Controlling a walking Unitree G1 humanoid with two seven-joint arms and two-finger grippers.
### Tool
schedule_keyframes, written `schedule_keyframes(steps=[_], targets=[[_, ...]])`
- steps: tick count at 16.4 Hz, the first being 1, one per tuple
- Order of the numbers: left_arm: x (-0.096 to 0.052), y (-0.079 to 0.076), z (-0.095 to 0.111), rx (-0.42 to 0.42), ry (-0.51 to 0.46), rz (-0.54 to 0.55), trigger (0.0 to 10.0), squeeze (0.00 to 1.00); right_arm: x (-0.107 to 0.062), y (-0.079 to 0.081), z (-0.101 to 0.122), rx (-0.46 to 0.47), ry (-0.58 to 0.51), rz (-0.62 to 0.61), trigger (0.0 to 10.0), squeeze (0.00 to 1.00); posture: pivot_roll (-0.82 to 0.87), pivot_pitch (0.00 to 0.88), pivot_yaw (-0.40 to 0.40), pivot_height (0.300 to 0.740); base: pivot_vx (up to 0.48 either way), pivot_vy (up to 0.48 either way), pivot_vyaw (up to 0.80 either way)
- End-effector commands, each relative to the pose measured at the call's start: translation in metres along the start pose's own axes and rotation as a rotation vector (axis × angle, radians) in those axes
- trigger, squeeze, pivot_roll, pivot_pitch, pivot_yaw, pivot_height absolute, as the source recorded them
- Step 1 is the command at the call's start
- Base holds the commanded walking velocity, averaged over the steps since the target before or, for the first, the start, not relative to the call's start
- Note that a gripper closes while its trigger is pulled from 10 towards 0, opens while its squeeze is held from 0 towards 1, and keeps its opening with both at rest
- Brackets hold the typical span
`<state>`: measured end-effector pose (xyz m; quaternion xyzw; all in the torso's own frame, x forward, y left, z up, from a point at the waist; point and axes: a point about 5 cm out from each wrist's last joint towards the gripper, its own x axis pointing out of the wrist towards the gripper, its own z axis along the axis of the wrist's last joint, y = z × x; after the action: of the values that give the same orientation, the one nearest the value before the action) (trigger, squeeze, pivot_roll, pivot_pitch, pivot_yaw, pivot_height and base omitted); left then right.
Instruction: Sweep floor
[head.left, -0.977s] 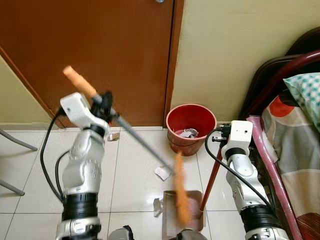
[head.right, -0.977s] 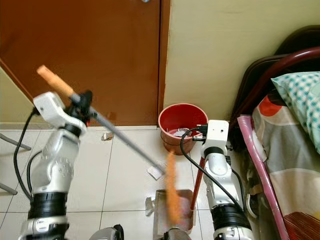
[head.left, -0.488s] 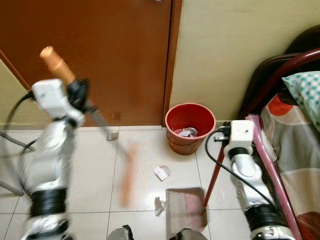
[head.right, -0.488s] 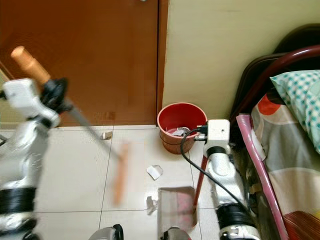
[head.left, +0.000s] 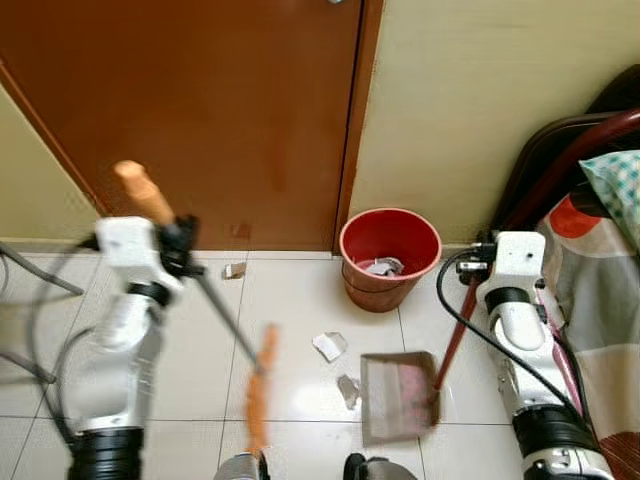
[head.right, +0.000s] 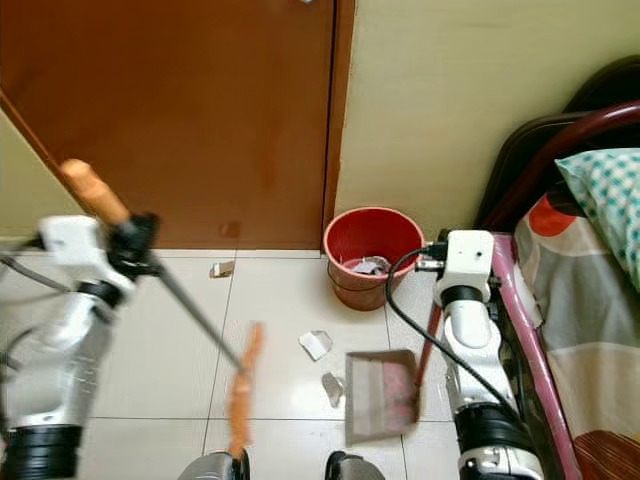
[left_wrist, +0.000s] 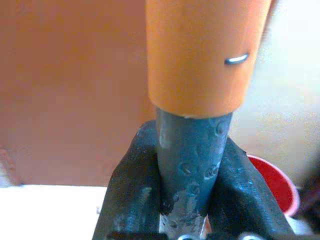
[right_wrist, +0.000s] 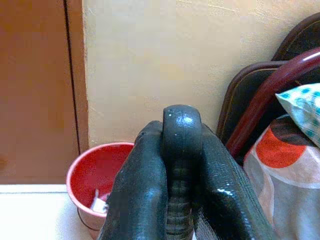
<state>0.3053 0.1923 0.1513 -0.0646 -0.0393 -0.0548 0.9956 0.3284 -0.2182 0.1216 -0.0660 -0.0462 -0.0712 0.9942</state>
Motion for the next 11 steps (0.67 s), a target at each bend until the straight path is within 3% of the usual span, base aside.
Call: schedule_keyframes(steps=[1,3,5,7,11], targets=[[0.000,-0.005,0.009,-0.001,-0.040,-0.013,10.0,0.00,0.005,-0.007,0.010,0.001,-0.043,-0.003,10.0,0.00,0.07,0.186,-0.005,0.740,0.000,0.000,0.00],[0.001,-0.012,0.004,-0.033,-0.025,-0.024,10.0,0.00,0.006,-0.011,0.005,-0.053,-0.012,-0.034,10.0,0.00,0.06,0.185,-0.005,0.740,0.000,0.000,0.00],[0.001,-0.017,0.001,-0.070,-0.010,-0.029,10.0,0.00,0.004,-0.005,-0.001,-0.105,0.010,-0.033,10.0,0.00,0.06,0.185,-0.005,0.740,0.000,0.000,0.00],[0.000,-0.023,-0.002,-0.121,0.006,-0.028,10.0,0.00,0.000,0.012,-0.010,-0.102,0.043,0.003,10.0,0.00,0.07,0.185,-0.002,0.740,0.000,0.000,0.00],[0.001,-0.044,-0.006,-0.328,0.045,-0.059,10.0,0.00,-0.009,0.045,-0.018,-0.056,0.068,0.079,10.0,0.00,0.08,0.185,0.001,0.740,0.000,0.000,0.00]])
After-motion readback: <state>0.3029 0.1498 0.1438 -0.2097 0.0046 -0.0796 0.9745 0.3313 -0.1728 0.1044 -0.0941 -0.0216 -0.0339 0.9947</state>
